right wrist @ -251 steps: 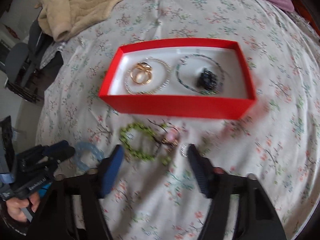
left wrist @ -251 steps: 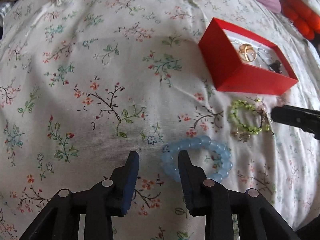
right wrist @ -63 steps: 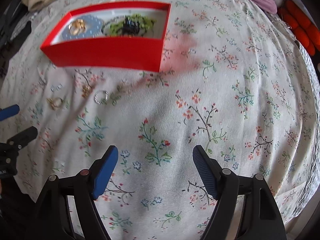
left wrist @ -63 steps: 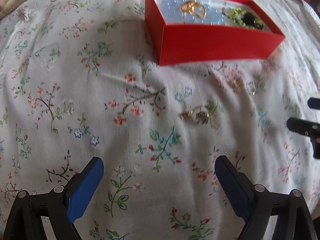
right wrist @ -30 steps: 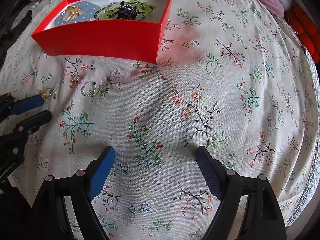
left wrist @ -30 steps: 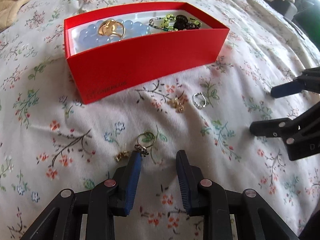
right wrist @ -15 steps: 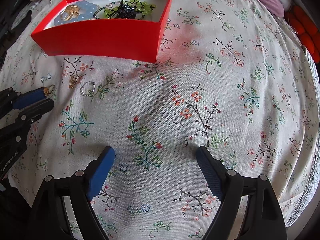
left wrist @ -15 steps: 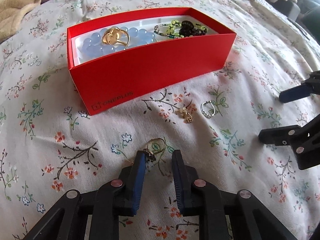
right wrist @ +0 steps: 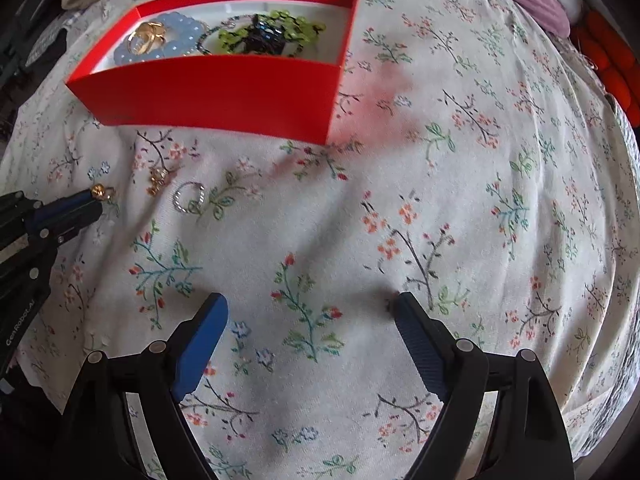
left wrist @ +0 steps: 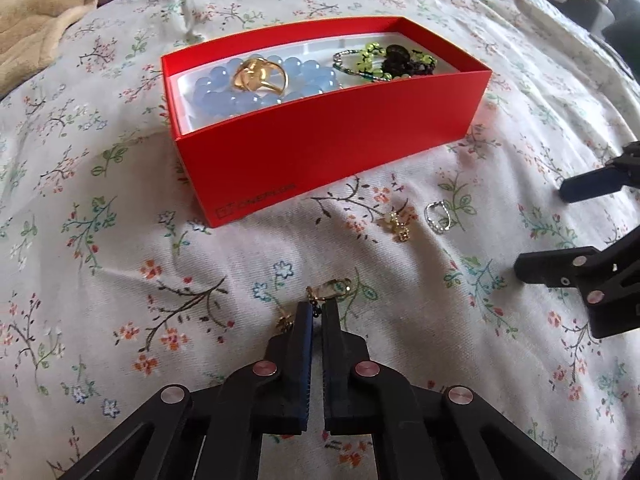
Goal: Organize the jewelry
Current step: 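Grasp the dangling gold earring with the left tool, then grasp the small silver hoop ring with the right tool while the left tool holds the earring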
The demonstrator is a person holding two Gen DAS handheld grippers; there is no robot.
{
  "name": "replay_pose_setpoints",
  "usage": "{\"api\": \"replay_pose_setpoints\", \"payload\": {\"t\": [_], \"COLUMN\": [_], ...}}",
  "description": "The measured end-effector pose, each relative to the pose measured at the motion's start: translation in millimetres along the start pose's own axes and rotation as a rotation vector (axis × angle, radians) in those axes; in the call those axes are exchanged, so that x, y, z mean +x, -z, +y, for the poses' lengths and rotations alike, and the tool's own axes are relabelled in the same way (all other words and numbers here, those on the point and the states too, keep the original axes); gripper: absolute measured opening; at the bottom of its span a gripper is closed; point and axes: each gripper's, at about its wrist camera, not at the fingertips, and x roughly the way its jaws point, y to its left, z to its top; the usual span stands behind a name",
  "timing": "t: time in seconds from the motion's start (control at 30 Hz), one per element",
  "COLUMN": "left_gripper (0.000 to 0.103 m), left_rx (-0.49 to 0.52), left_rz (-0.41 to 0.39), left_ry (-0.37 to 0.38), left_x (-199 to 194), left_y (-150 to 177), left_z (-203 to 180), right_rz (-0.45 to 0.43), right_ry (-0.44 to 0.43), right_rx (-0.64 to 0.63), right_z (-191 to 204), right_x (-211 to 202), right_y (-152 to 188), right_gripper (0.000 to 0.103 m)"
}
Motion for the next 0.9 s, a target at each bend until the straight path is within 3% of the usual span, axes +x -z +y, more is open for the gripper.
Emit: {"api": "replay_pose_setpoints", "payload": {"t": [0.33, 0.9], "left_gripper": [0.0, 0.0], "left_rx": [0.005, -0.036], "left_rz": [-0.004, 0.001], "left_ry": [0.008, 0.01], "left_x": [-11, -13], "left_y": [4, 2], "left_z": [3, 15], "right_rz": [-0.088, -0.122], "right_ry": [-0.044, -0.104], "right_rx": [-0.035, -0.113], "right_z": [31, 76], "right_x": [-1, -1], "right_y": [-24, -63], "right_gripper": [0.086, 0.023]}}
